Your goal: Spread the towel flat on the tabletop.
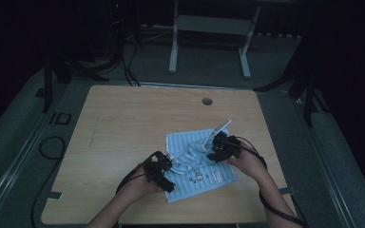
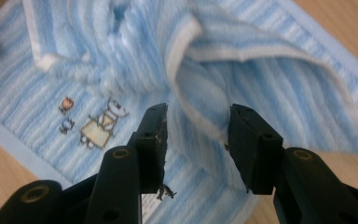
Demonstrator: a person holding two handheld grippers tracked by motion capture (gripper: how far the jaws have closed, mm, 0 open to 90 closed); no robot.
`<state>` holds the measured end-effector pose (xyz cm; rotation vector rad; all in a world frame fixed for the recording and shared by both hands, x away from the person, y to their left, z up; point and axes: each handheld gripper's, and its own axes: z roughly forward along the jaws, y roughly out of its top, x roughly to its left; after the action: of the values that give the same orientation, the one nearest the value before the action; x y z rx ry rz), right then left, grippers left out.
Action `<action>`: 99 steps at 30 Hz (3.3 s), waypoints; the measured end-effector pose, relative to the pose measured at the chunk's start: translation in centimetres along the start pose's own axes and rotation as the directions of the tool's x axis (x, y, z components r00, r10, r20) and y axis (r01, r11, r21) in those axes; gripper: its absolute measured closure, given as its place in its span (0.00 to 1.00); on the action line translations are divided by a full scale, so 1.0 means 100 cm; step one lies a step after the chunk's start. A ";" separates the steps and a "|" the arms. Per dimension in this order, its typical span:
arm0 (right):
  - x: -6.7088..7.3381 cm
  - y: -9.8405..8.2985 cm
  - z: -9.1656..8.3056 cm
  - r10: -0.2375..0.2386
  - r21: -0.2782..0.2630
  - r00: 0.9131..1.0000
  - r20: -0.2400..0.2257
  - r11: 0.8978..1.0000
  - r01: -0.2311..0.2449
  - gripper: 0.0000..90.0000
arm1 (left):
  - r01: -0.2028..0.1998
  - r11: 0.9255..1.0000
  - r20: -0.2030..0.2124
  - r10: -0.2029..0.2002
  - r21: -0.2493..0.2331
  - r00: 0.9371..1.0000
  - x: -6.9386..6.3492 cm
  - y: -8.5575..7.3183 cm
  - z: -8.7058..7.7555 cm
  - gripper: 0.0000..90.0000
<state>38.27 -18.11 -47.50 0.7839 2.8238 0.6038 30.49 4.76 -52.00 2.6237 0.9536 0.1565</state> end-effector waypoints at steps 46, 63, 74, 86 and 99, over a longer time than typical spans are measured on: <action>-0.039 -0.027 -0.036 0.139 0.012 0.989 0.045 0.990 -0.139 0.98 | 0.128 0.958 -0.067 -0.150 -0.258 0.986 0.053 -0.021 -0.052 0.99; -0.055 -0.059 0.022 0.241 0.120 0.970 -0.023 0.964 -0.236 0.97 | 0.211 0.963 0.010 -0.212 -0.167 0.977 0.073 -0.014 0.002 0.99; -0.055 -0.066 -0.012 0.251 0.070 0.967 0.031 0.965 -0.253 0.76 | 0.164 0.960 -0.028 -0.175 -0.227 0.984 0.055 -0.018 -0.025 0.84; -0.017 -0.114 -0.023 0.210 0.122 0.977 0.037 0.970 -0.213 0.65 | -0.107 0.979 0.126 0.130 -0.173 0.984 -0.034 0.016 -0.009 0.61; -0.010 -0.109 -0.002 0.158 0.130 0.987 0.033 0.978 -0.161 0.79 | -0.111 0.985 0.082 0.123 -0.135 0.989 -0.012 0.020 0.019 0.70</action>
<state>34.02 -27.25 -51.86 1.0420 2.8226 0.4284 31.21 2.01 -53.05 2.5437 0.7343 0.1233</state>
